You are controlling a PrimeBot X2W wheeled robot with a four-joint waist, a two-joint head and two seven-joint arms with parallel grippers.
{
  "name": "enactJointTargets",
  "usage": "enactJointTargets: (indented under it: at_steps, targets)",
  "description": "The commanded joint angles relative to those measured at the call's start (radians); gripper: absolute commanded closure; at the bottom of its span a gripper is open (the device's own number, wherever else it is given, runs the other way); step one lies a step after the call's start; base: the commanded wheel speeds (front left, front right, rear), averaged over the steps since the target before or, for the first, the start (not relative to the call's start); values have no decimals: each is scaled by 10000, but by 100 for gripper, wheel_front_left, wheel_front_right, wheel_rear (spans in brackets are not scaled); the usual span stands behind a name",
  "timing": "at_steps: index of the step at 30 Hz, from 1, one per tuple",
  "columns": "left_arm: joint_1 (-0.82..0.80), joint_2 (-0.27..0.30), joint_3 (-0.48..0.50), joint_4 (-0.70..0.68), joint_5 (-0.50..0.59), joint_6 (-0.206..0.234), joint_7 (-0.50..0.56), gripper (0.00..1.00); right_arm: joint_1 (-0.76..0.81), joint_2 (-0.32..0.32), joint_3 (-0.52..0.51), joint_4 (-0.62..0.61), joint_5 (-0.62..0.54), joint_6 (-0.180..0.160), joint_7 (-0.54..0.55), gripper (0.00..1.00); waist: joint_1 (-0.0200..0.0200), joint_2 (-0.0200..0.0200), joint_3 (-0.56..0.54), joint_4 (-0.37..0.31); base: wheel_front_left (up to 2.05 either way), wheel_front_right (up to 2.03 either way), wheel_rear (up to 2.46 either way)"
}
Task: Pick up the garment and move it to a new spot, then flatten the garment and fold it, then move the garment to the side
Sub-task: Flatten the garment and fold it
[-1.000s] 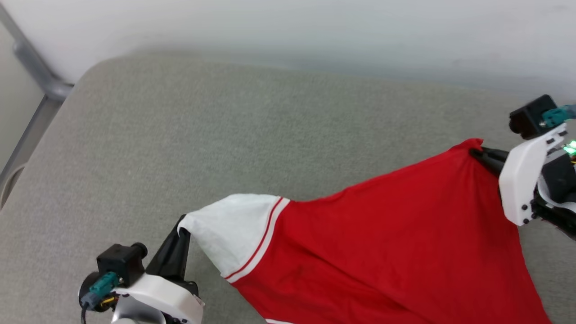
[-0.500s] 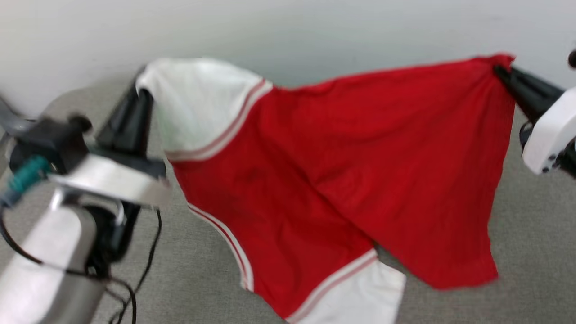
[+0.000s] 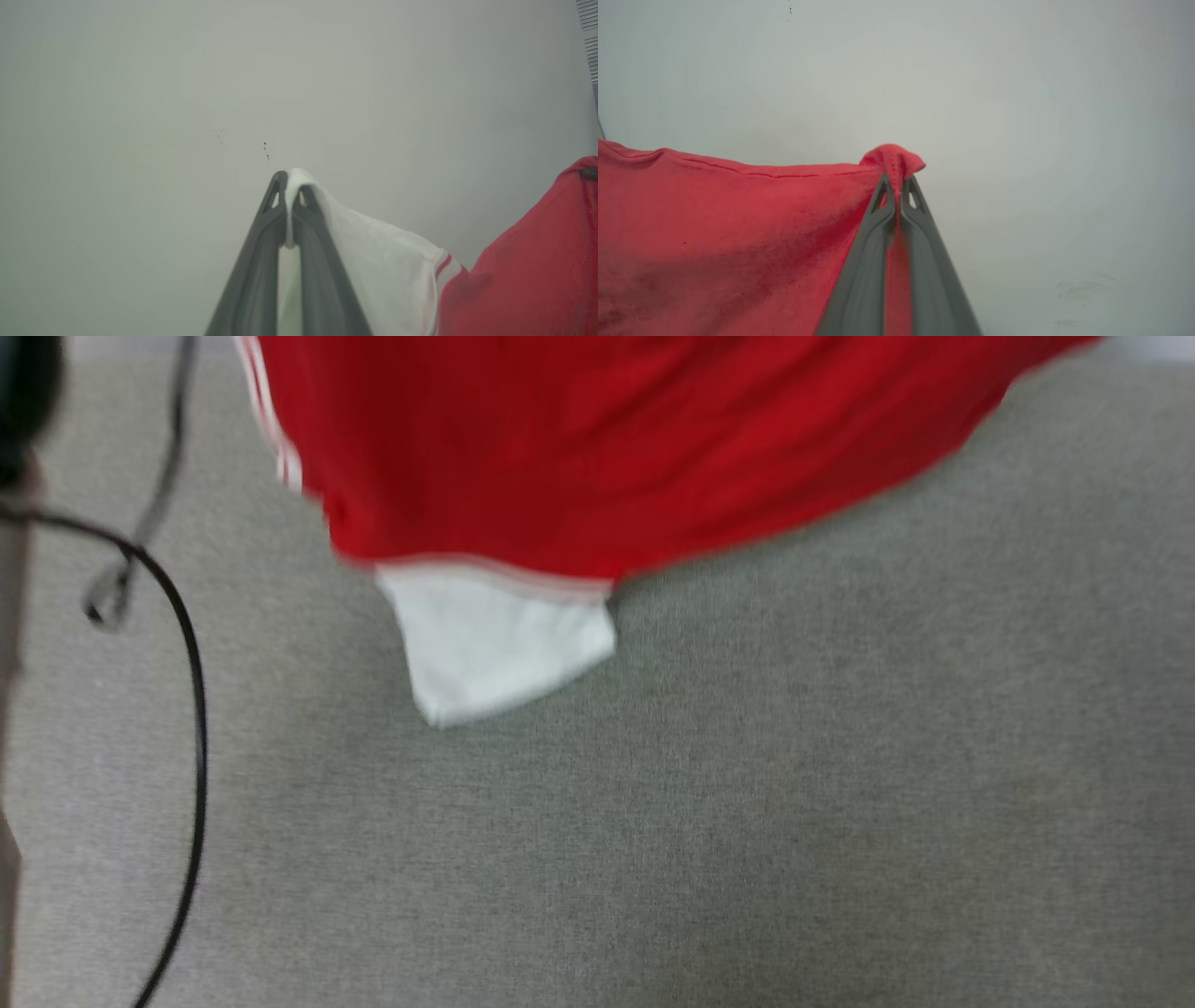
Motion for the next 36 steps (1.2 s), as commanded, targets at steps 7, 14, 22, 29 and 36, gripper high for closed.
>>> enactJointTargets:
  at_steps: [7, 14, 22, 29, 36]
  targets:
    - [-3752, -326, -221, 2203, 495, -724, -291, 100, -3440, 681, -167, 1702, -1087, -9, -861, 100, -1, 0, 1922, -125, 0, 0, 0]
    - [-6061, -657, -566, 3957, 855, -1071, -828, 100, -5599, 1068, -100, 3450, -1806, -9, -2049, 100, -1, 0, 2609, -205, 0, 0, 0]
    - [-6053, -672, -887, 5178, 774, -1259, -1400, 100, -5988, 1181, 602, 4827, -1771, -9, -2904, 100, -1, 0, 3070, -229, 0, 0, 0]
    - [-4702, -559, -1089, 5807, 307, -1354, -2027, 100, -5010, 951, 1602, 5690, -1122, -9, -3670, 100, -1, 0, 3166, -179, 0, 0, 0]
    - [-2291, -289, -1059, 5386, -92, -1341, -2489, 100, -3167, 591, 2778, 5625, 32, -9, -4145, 100, -1, 0, 2675, -154, 0, 0, 0]
